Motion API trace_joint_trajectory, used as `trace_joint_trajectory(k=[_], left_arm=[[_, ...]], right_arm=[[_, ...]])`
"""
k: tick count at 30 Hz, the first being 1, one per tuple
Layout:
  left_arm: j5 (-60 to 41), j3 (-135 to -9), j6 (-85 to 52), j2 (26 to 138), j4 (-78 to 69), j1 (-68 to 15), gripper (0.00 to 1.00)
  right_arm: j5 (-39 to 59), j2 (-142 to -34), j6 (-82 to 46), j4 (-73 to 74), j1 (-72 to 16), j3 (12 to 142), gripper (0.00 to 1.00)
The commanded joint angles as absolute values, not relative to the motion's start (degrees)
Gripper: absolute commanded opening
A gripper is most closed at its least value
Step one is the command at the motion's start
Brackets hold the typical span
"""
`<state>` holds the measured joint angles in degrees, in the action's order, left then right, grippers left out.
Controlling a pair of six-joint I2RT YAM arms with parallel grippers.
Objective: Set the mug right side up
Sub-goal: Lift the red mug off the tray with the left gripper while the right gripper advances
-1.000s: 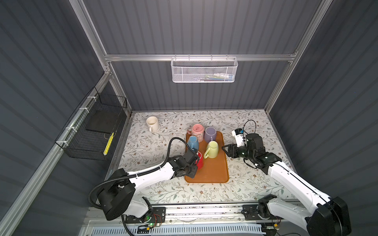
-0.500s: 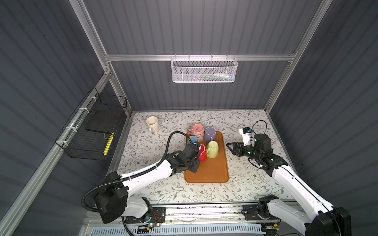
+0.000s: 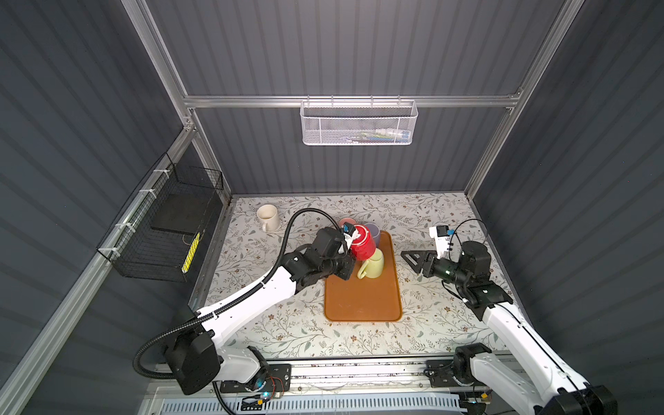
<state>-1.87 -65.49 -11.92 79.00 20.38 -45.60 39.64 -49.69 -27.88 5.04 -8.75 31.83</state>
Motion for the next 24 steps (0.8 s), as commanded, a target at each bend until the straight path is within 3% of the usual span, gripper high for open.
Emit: trace_joint_trajectory(k=[1, 9, 24], left_arm=[[-6.47, -70.05, -9.94, 80.07, 12.95, -44.73, 0.0], [-10.54, -71.72, -12.89, 81.67, 6.34, -44.64, 0.0], [-21.65, -73.19, -21.03, 85.43, -6.58, -44.3, 0.0]], right_arm=[[44.29, -45.79, -29.55, 15.21, -7.88, 28.22, 0.59], [49.04, -46.86, -34.48, 28.04, -6.42, 25.7, 0.59], [57.65, -66.34, -44.64, 64.67, -6.24, 25.57, 0.59]])
